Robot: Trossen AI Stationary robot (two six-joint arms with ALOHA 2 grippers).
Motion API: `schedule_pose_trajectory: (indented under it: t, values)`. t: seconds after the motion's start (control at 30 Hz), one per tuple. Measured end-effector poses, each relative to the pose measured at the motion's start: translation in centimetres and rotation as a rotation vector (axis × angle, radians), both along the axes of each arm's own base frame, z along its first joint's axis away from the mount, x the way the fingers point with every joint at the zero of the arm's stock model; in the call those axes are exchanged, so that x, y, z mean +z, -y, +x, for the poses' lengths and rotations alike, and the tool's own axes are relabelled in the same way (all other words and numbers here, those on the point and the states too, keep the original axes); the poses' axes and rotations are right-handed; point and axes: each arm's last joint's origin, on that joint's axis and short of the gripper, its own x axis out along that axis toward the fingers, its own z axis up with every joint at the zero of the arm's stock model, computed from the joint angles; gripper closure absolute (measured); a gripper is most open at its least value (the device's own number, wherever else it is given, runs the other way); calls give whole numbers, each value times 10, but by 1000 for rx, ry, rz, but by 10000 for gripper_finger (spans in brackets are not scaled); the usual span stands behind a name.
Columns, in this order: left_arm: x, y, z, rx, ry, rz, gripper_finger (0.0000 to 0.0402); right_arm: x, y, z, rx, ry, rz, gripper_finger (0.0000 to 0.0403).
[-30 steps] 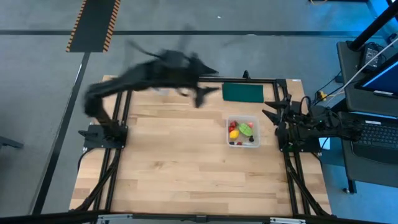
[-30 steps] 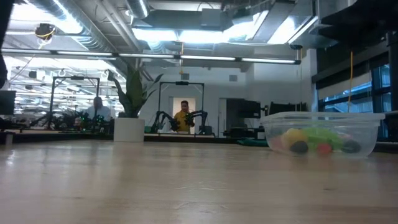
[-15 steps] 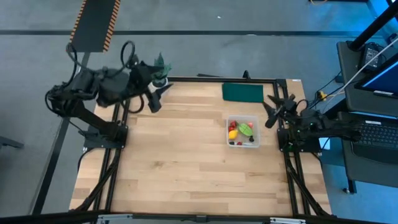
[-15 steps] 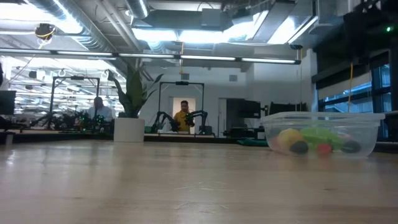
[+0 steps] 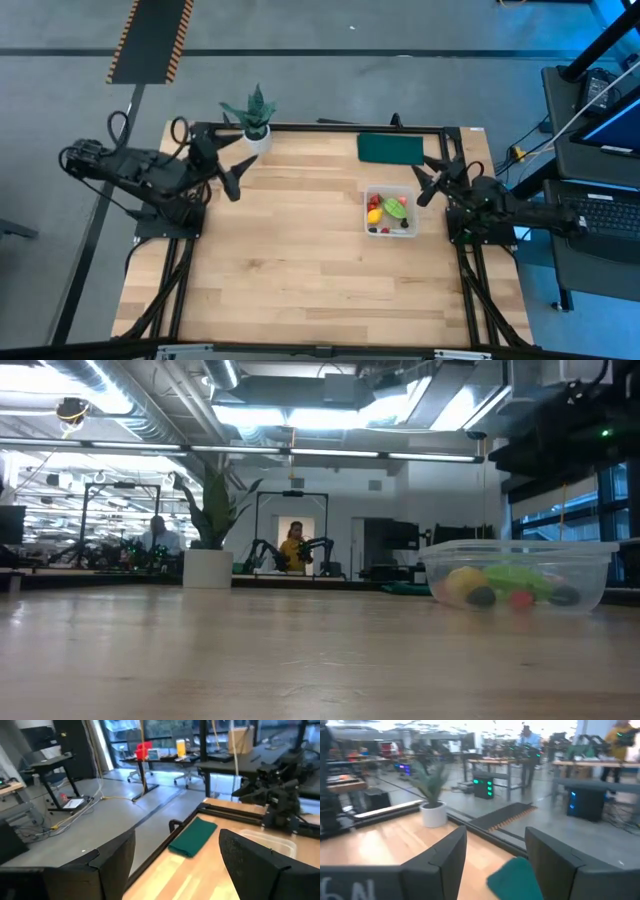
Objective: Pick and placing Produce into tupperware
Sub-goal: Return to Home Position
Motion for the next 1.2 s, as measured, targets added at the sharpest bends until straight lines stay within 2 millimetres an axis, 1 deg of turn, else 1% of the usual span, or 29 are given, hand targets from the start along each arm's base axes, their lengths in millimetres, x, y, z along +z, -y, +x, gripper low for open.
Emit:
schedule_pose_trajectory:
  t: [0.1,0.3,0.47,0.57,0.77,0.97,1.07,1.13,1.2]
  values:
    - [-29,-1,-8,23,39,-3,120,-1,6,0,-37,-3,17,199]
    - [-85,-3,-22,28,118,-28,120,-1,12,-2,-47,0,11,199]
    - [-120,-7,-38,50,175,-41,120,-1,13,-5,-67,-13,-4,199]
    - [-140,-9,-45,31,167,-39,120,-1,13,-7,-66,-16,-8,199]
    - [-169,-11,-56,-19,189,-56,120,-3,12,-9,-66,-26,-3,199]
    - [-181,-17,-71,-110,270,-74,120,-3,12,-9,-69,-25,-2,199]
    - [-187,-23,-79,-78,298,-48,120,-3,13,-10,-83,-24,-2,199]
    - [-192,-27,-84,-25,306,-25,120,-3,14,-10,-93,-24,-2,199]
    - [-198,-29,-82,42,274,-3,120,-2,15,-10,-100,-20,-3,199]
